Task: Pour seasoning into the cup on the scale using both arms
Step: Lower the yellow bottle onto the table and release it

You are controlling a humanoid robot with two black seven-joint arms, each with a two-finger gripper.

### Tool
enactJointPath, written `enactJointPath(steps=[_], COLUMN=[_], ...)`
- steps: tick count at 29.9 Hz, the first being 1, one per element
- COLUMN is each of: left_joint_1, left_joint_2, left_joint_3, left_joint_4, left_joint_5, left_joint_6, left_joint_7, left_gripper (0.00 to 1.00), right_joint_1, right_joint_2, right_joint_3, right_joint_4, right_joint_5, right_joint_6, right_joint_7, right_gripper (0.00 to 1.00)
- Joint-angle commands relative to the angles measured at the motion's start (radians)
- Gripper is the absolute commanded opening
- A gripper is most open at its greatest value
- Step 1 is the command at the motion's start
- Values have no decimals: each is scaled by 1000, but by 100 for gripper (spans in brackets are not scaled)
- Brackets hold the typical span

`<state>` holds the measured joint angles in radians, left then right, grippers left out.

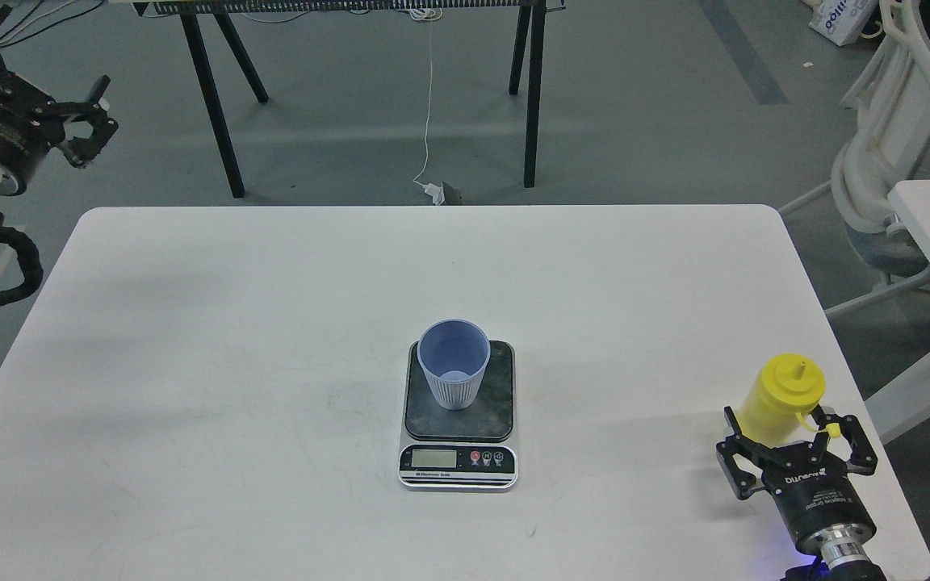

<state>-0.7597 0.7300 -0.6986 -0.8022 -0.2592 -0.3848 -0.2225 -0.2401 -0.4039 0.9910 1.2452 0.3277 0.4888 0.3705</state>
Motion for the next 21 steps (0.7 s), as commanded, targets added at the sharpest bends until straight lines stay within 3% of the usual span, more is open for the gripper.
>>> enactJointPath(steps=[1, 6, 14, 21], left_joint_1=[0, -6, -10, -7], left_joint_2=[-9, -23, -23, -24], left_joint_3=[1, 2, 2, -5], left_joint_4=[0, 0, 0, 0], left_joint_5=[0, 0, 0, -2], left_joint_6=[0, 4, -3, -5], left_joint_7=[0, 0, 0, 0], left_gripper=[100, 100, 100, 100], right_joint_1=[-13, -54, -59, 131], right_joint_2=[-3, -35, -202, -291], right_joint_3=[-3, -2, 34, 116], right_joint_4=[-7, 2, -29, -177], right_joint_5=[-6, -6, -10, -10], right_joint_6=[0, 0, 0, 0], right_joint_7=[-1, 1, 1, -12], right_gripper=[96, 98, 98, 100])
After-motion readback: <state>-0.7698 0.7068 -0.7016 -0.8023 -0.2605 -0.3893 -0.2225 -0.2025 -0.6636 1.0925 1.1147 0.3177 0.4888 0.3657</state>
